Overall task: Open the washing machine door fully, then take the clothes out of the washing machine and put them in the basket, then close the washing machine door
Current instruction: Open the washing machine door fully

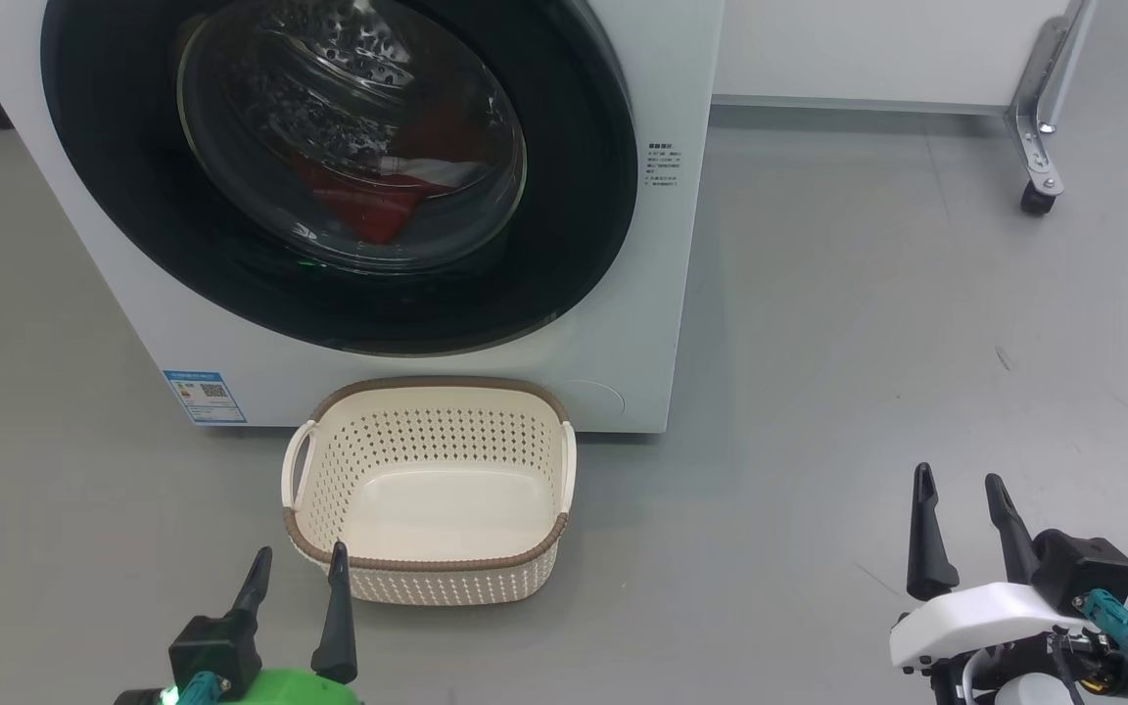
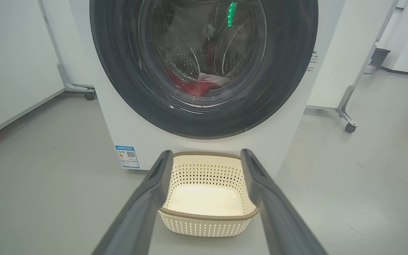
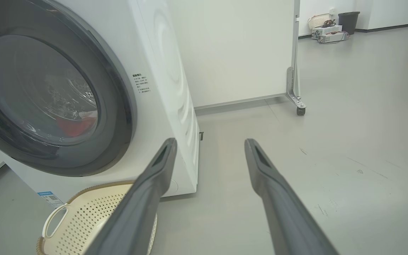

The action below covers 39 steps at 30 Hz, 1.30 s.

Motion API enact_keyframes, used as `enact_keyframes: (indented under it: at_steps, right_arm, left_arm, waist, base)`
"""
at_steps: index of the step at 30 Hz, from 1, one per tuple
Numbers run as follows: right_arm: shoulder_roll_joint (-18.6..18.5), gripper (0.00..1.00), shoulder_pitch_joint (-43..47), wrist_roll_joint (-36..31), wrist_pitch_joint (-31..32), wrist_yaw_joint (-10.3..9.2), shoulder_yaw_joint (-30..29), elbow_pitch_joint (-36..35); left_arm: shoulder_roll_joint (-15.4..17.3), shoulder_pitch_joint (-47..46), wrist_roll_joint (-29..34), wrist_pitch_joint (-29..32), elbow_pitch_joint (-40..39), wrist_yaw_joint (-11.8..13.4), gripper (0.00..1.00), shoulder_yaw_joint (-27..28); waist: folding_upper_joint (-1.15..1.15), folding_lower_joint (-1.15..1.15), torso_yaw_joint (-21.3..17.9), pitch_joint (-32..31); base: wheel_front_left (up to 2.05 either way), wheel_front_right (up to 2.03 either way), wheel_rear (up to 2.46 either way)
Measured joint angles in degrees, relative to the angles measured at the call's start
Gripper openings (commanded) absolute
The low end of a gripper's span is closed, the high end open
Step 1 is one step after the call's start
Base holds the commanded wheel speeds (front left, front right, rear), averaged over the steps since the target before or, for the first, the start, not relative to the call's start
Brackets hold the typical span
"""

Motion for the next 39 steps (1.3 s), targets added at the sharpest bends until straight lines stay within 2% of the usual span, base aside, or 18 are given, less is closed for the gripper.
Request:
enact_keyframes:
  at_steps: [35, 36, 38, 39]
  right_arm:
    - [0.0, 1.0, -0.7, -0.9, 0.0, 0.0, 0.8, 1.1]
    - [0.0, 0.76, -0.7, -0.9, 0.0, 0.0, 0.8, 1.2]
    - [0.0, 0.0, -0.7, -0.9, 0.0, 0.02, 0.8, 1.4]
    - [0.0, 0.0, -0.8, -1.0, 0.0, 0.07, 0.8, 1.5]
  left_arm:
    - [0.0, -0.3, -0.2, 0.0, -0.2, 0.5, 1.0, 0.1]
    - [0.0, -0.3, -0.2, 0.0, -0.2, 0.5, 1.0, 0.1]
    - [0.0, -0.3, -0.2, 0.0, -0.2, 0.5, 1.0, 0.1]
    - [0.0, -0.3, -0.2, 0.0, -0.2, 0.5, 1.0, 0.1]
  waist:
    - [0.0, 0.0, 0.0, -0.3]
    - [0.0, 0.0, 0.0, -0.4]
    - [0.0, 0.0, 0.0, -0.4]
    - [0.0, 0.0, 0.0, -0.4]
  base:
    - [0.0, 0.0, 0.0]
    - [0.0, 0.0, 0.0]
    - [0.0, 0.0, 0.0]
    - [0.0, 0.0, 0.0]
